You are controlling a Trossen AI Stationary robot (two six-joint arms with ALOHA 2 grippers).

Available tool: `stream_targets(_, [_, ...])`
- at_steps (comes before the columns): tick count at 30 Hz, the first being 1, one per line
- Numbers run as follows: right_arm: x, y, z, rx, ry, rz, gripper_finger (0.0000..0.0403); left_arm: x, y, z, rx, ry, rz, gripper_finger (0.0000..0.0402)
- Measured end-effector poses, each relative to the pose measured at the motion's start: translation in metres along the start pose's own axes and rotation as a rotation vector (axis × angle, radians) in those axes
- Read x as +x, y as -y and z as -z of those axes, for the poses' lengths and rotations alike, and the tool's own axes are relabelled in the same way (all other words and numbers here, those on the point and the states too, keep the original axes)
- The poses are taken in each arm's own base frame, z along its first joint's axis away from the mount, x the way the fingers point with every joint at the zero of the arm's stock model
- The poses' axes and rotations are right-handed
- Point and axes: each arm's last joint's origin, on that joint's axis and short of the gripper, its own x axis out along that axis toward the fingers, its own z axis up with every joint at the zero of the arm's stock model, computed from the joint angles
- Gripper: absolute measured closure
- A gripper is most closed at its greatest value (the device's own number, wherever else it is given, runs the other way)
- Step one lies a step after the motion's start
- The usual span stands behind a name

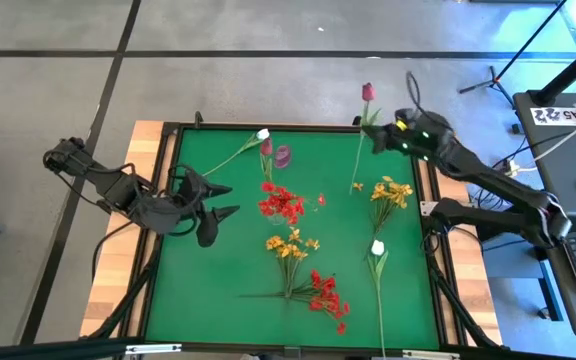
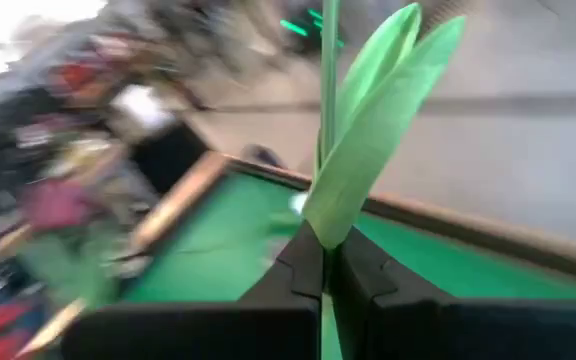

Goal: Sort flowers into vase by color
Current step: Put the reddish pink flower into the transparent vase

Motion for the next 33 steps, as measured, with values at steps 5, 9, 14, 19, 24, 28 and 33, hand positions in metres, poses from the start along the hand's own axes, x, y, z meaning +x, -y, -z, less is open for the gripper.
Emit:
stream_targets(5, [-0.028, -0.047, -0.004, -0.162, 0.167, -0.273, 0.0400, 0.003, 0.008, -0.004, -0.003, 0.018, 0.071, 0.0148])
stream_targets(9, [-0.040, -0.076, -0.005, -0.214, 0.304, -0.412, 0.0400, 0.004, 0.013, -0.008, -0.009, 0.046, 0.111, 0.0148])
stream_targets(14, [-0.041, -0.104, -0.001, -0.222, 0.408, -0.563, 0.0401, 0.011, 0.023, -0.019, 0.014, 0.121, 0.211, 0.0148])
stream_targets(19, [-0.025, -0.121, 0.011, -0.205, 0.422, -0.640, 0.0401, 0.037, 0.030, -0.021, 0.127, 0.177, 0.166, 0.0148])
stream_targets(24, [-0.006, -0.132, 0.024, -0.205, 0.408, -0.660, 0.0401, 0.065, 0.030, -0.027, 0.137, 0.210, 0.203, 0.0148])
stream_targets(28, [0.006, -0.145, 0.019, -0.195, 0.395, -0.686, 0.0401, 0.077, 0.027, -0.037, 0.119, 0.278, 0.254, 0.0148])
stream_targets(33, [0.021, -0.171, 0.017, -0.192, 0.351, -0.726, 0.0402, 0.080, 0.020, -0.050, 0.078, 0.355, 0.282, 0.0148])
